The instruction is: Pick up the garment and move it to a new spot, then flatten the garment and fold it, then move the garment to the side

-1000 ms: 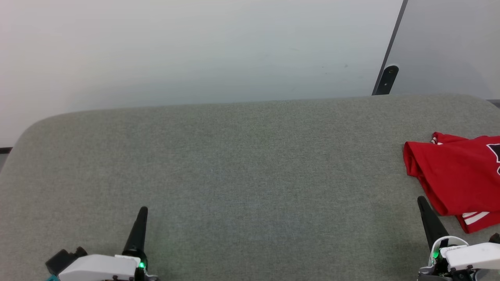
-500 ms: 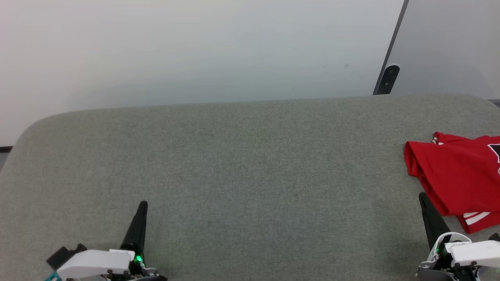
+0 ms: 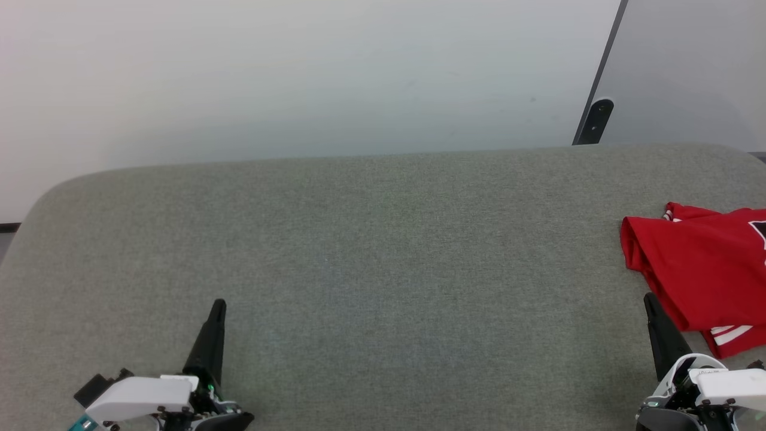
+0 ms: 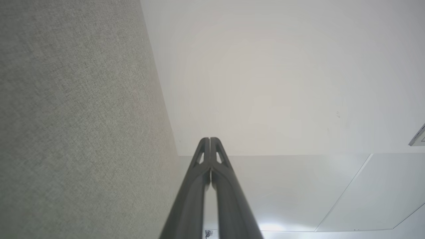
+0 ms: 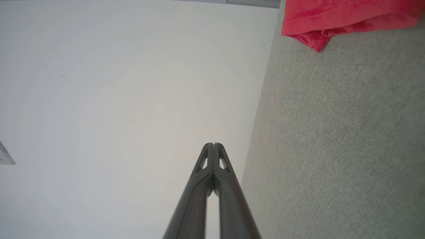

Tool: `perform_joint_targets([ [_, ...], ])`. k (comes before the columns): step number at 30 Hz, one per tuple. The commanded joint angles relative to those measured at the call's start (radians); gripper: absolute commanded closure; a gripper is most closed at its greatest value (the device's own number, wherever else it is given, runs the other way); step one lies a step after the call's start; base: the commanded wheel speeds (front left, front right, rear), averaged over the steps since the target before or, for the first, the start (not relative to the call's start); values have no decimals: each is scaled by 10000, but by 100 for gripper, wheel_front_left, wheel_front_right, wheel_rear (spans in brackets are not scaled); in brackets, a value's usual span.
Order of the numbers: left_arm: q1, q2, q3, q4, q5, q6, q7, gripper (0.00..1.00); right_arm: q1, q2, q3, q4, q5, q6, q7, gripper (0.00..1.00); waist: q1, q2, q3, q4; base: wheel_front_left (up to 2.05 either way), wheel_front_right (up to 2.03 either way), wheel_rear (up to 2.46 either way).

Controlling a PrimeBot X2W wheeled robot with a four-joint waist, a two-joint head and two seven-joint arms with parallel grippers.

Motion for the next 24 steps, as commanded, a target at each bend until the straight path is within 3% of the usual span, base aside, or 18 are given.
perform_joint_targets([
  [1,-113,-10,43,34,-216,-92,51,100,-153,39,-26,35,194,-10,-9,100,0,-1,2,3,0,0,0],
  [24,-182,-49,103,77,-381,-96,150,100,-144,53,-28,82,401,-10,-30,100,0,-1,7,9,0,0,0],
])
